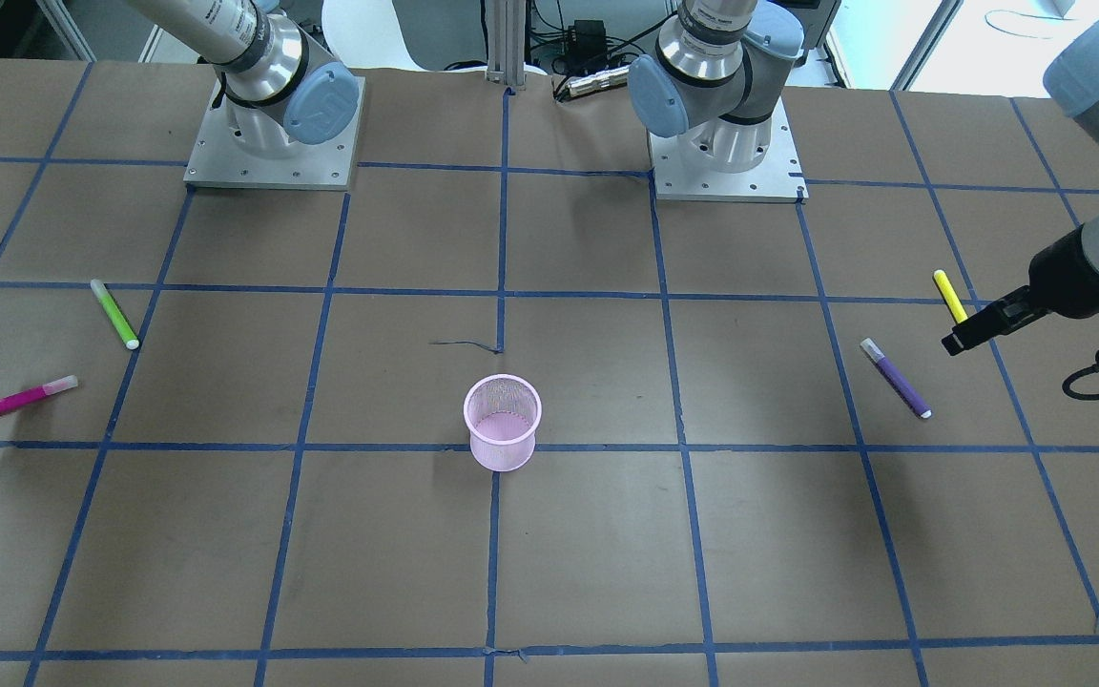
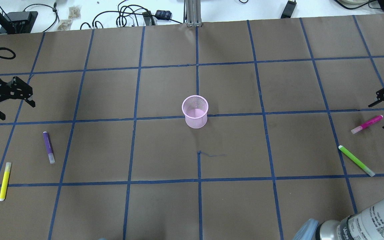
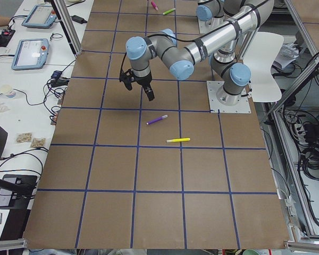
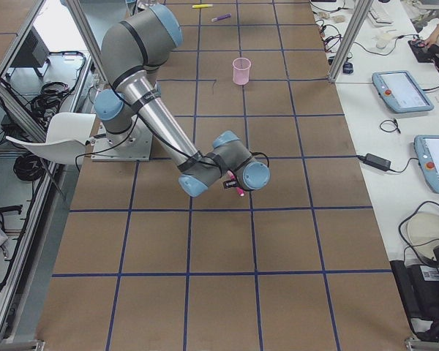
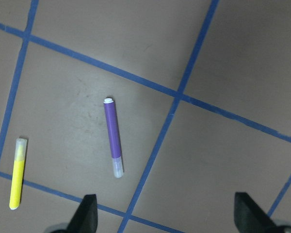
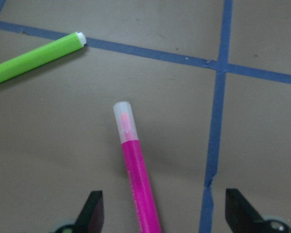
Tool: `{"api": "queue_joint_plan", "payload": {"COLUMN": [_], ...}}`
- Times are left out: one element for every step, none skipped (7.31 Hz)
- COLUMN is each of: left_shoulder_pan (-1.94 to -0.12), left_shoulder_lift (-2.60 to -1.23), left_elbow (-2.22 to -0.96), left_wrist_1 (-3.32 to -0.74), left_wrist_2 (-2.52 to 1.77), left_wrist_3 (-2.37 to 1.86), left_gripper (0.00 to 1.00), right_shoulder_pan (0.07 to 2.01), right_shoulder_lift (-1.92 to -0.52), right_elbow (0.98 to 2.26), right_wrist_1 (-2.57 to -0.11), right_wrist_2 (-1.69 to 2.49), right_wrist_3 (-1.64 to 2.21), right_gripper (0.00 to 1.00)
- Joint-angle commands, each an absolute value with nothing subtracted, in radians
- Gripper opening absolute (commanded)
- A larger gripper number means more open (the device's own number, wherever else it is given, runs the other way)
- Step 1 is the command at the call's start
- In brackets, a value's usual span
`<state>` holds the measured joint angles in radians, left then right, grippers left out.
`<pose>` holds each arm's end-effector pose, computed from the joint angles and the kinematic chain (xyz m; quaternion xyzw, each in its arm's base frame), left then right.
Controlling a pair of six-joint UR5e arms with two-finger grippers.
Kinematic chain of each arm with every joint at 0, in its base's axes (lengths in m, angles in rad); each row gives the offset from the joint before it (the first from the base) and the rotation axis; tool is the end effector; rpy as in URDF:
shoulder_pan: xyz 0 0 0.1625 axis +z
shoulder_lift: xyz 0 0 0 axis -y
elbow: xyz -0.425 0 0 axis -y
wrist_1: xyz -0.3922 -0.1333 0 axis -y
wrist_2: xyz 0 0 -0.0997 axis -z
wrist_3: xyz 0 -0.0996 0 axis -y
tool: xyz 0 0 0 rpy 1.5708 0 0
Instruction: Insert purple and pink pens into pink cup
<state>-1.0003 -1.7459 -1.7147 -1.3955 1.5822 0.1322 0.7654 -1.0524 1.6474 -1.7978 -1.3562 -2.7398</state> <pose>0.1755 -0.5182 0.3452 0.2164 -0.9736 -0.0694 0.0194 -0.3209 -0.5225 0.1852 -0.7936 0.5709 -0.1396 0.1571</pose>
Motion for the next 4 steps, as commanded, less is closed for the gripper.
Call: {"api": "queue_joint_plan", "payload": {"left_shoulder_pan": [-0.979, -0.979, -0.977, -0.977], "left_shoulder_lift": [-1.82, -1.845, -1.862, -1.879], "left_elbow": [-1.753, -1.755, -1.755, -1.758], "left_wrist_1": [-1.301, -1.258, -1.234, -1.221], "left_wrist_2": [1.583, 1.585, 1.586, 1.586], "left_wrist_3": [0.138, 0.141, 0.146, 0.14], "left_gripper": [1.0, 1.0, 1.0, 1.0], "right_shoulder_pan": [0.765, 0.765, 0.765, 0.765], "right_shoulder_lift": [-1.011, -0.997, -0.999, -0.999], "right_elbow": [1.637, 1.634, 1.634, 1.635], "right_wrist_1": [-1.798, -1.798, -1.796, -1.795], "right_wrist_2": [-1.378, -1.378, -1.371, -1.37], "right_wrist_3": [-2.836, -2.835, -2.829, -2.809], "right_gripper": [0.86, 0.83, 0.75, 0.66]}}
